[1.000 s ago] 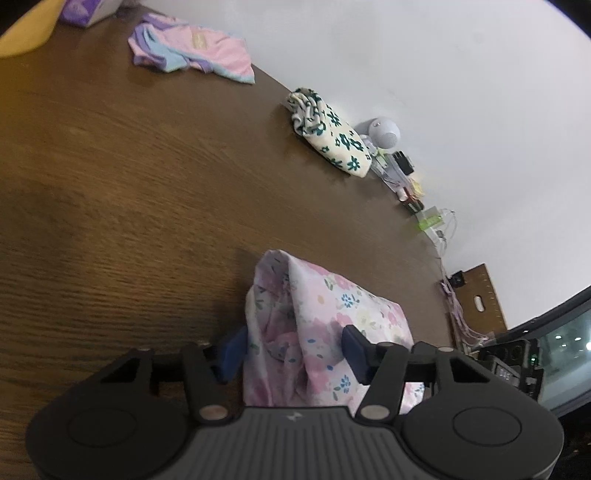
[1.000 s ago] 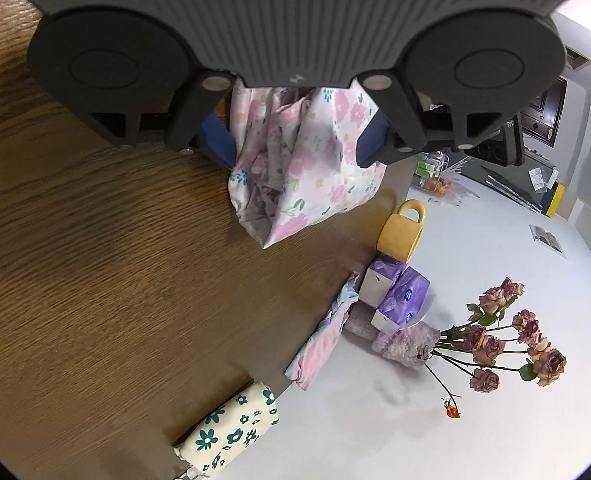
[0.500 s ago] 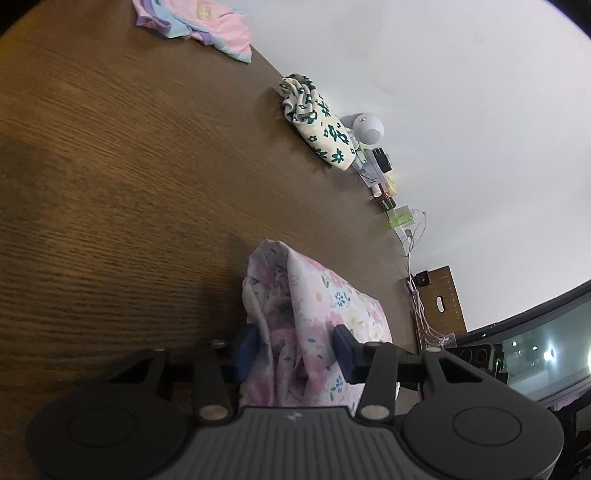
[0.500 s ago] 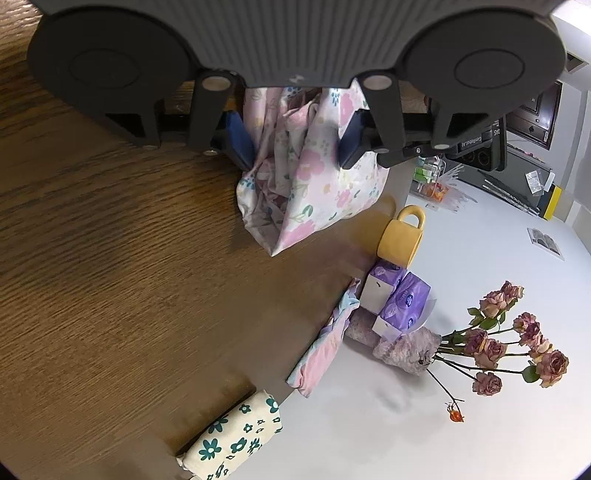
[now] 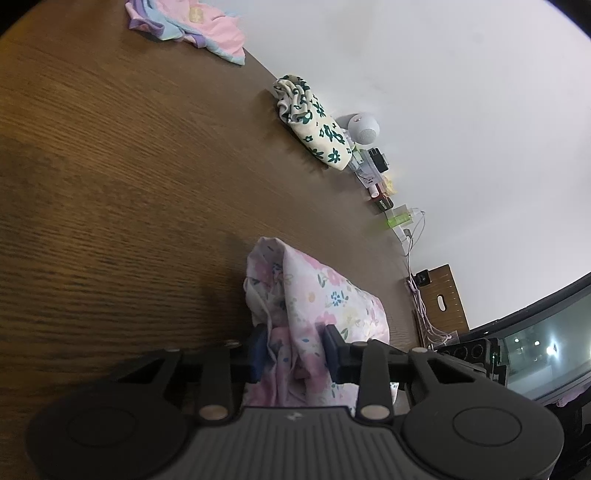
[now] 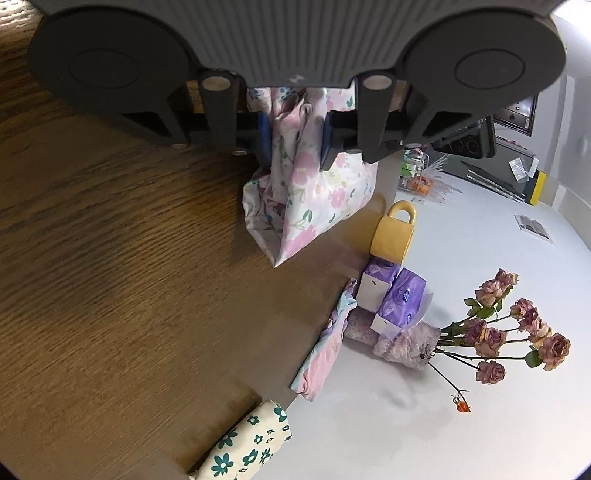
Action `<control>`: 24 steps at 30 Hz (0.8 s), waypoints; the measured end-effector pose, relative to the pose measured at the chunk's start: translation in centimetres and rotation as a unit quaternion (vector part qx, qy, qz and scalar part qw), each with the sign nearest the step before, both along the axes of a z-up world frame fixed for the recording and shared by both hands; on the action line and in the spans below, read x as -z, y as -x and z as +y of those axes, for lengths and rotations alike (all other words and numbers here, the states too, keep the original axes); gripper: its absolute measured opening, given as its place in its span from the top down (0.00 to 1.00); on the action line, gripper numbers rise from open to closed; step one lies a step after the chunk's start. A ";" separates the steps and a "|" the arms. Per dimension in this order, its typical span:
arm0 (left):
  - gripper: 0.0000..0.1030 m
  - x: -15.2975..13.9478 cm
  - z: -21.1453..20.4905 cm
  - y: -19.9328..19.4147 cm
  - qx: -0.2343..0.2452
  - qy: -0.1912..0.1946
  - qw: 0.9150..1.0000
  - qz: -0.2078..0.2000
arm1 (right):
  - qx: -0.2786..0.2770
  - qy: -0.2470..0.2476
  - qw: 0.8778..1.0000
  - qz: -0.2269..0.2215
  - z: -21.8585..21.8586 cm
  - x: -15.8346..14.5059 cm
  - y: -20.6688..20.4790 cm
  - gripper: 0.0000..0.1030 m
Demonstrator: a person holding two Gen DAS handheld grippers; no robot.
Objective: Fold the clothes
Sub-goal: 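Lift the pink floral dress stack off the table with both grippers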
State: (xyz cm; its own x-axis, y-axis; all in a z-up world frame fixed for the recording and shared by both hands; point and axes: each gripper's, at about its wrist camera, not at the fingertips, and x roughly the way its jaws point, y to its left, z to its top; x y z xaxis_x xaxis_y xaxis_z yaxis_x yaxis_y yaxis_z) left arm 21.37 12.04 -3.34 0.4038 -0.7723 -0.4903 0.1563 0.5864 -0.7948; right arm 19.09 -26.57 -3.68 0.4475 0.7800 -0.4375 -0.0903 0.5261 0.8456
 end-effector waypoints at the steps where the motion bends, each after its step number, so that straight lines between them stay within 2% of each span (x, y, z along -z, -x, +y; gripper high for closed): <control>1: 0.73 0.0 0.0 0.0 0.000 0.000 1.000 -0.001 | 0.000 0.001 1.000 -0.001 0.0 0.0 0.0 0.77; 7: 0.79 0.1 -0.3 0.4 -0.008 -0.006 1.000 -0.007 | 0.003 -0.005 1.000 -0.001 0.3 0.5 0.1 0.87; 24: 0.82 -1.2 -0.7 1.6 -0.027 -0.026 0.999 -0.034 | 0.016 0.007 0.999 -0.035 0.6 -0.7 0.7 0.90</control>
